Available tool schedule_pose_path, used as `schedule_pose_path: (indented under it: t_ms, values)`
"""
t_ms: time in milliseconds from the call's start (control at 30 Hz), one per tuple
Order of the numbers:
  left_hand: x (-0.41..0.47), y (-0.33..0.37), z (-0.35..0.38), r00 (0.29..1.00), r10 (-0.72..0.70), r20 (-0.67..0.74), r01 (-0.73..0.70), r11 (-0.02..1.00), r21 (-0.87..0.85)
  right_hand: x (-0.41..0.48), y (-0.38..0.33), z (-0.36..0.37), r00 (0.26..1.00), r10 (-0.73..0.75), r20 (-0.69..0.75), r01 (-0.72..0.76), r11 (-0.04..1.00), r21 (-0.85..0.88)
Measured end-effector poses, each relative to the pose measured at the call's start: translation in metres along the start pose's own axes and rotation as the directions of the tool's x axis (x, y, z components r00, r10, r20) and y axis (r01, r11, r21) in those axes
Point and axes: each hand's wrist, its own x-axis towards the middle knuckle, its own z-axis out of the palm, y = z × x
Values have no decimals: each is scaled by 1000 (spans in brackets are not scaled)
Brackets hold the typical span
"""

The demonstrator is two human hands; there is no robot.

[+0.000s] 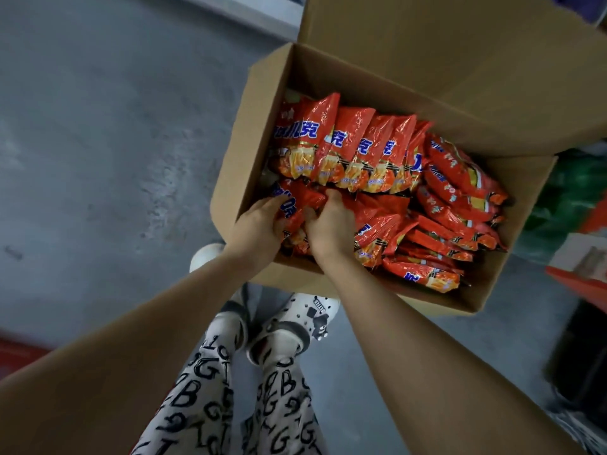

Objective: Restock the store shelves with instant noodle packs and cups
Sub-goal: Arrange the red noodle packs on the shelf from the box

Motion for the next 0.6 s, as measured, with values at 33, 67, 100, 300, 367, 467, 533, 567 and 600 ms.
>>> schedule_pose_path:
  t_ms: [33,67,100,300,367,467,533,567,600]
  values:
    - [2,-3,4,1000,-8,3,8,1000,-4,3,-2,5,1000,8,2,-8,1000,6]
    - [4,-6,7,1000,-14,8,14,1000,-7,6,-3,10,1000,28,12,-28,999,19]
    - [6,-8,10,1000,-19,12,20,1000,-8,9,-4,14,998,60,23,-61,997,36]
    - [9,-14,14,997,-14,73,14,1000,-9,15,-4,14,980,196,26,-198,967,159]
    - [4,-11,9,996,-2,89,4,1000,-22,10,-3,4,986,168,19,-169,974,149]
    - [-4,-1,-2,994,5,108,-3,1000,-22,-4,1,-21,985,165,42,-170,971,167]
    - [-10,9,-11,993,13,118,-12,1000,-6,-14,6,-44,986,156,66,-165,974,155]
    - [-12,14,-16,993,21,119,-20,1000,-3,-19,8,-55,986,149,77,-160,974,161]
    - [-16,21,-22,993,32,116,-32,999,-3,-23,10,-67,986,144,86,-157,972,173]
